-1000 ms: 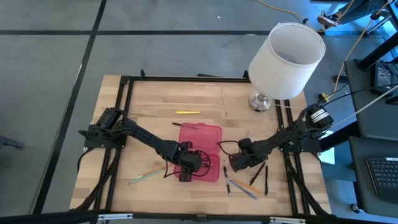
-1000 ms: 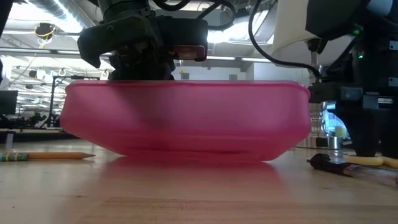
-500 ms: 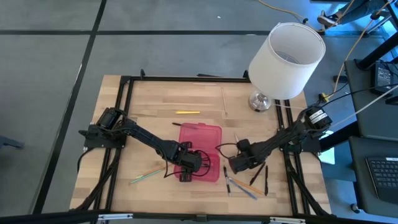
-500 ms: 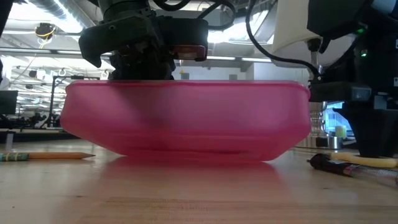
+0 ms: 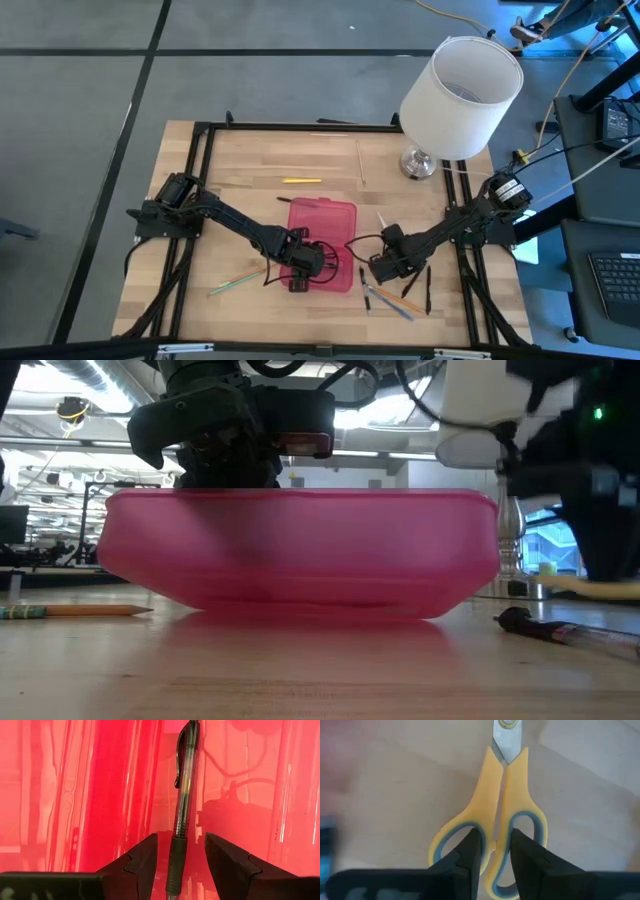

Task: Pick & place school supplies into a supply box
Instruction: Put the yellow scissors into the red supply box

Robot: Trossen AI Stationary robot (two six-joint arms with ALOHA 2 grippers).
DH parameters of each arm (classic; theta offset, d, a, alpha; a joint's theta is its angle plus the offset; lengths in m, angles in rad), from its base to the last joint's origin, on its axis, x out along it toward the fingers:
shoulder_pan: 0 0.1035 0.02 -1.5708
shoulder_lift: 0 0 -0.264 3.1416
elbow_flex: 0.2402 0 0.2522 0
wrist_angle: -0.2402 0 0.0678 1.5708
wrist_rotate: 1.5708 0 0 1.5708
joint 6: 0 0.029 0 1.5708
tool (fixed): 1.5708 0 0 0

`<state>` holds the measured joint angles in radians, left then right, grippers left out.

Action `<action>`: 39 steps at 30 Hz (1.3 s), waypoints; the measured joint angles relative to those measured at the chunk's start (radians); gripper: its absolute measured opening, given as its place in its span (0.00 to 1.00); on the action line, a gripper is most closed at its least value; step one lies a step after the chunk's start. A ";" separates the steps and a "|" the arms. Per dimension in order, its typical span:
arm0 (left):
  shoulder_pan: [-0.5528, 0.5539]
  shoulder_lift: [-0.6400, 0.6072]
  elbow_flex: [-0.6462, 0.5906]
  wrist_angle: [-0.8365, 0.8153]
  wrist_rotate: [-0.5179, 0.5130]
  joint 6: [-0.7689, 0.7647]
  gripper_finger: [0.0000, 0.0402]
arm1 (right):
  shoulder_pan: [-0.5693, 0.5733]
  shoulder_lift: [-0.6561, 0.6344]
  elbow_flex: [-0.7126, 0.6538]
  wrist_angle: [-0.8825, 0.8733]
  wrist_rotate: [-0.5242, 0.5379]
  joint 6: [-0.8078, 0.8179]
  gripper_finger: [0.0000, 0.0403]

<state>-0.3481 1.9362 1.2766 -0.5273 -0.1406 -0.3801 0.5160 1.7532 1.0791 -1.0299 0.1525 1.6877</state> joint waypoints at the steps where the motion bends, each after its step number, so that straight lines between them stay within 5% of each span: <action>1: 0.000 0.000 0.000 0.000 0.000 0.000 0.39 | 0.007 -0.001 0.019 -0.011 0.015 -0.004 0.22; 12: -0.021 -0.002 0.000 -0.001 -0.001 -0.002 0.39 | 0.046 -0.004 0.194 -0.155 0.184 0.002 0.22; 39: -0.111 -0.060 0.000 -0.085 -0.071 -0.135 0.39 | 0.043 -0.005 0.201 -0.018 0.355 -0.157 0.22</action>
<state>-0.4595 1.8767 1.2763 -0.6124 -0.2119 -0.5149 0.5587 1.7485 1.2804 -1.0482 0.5076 1.5308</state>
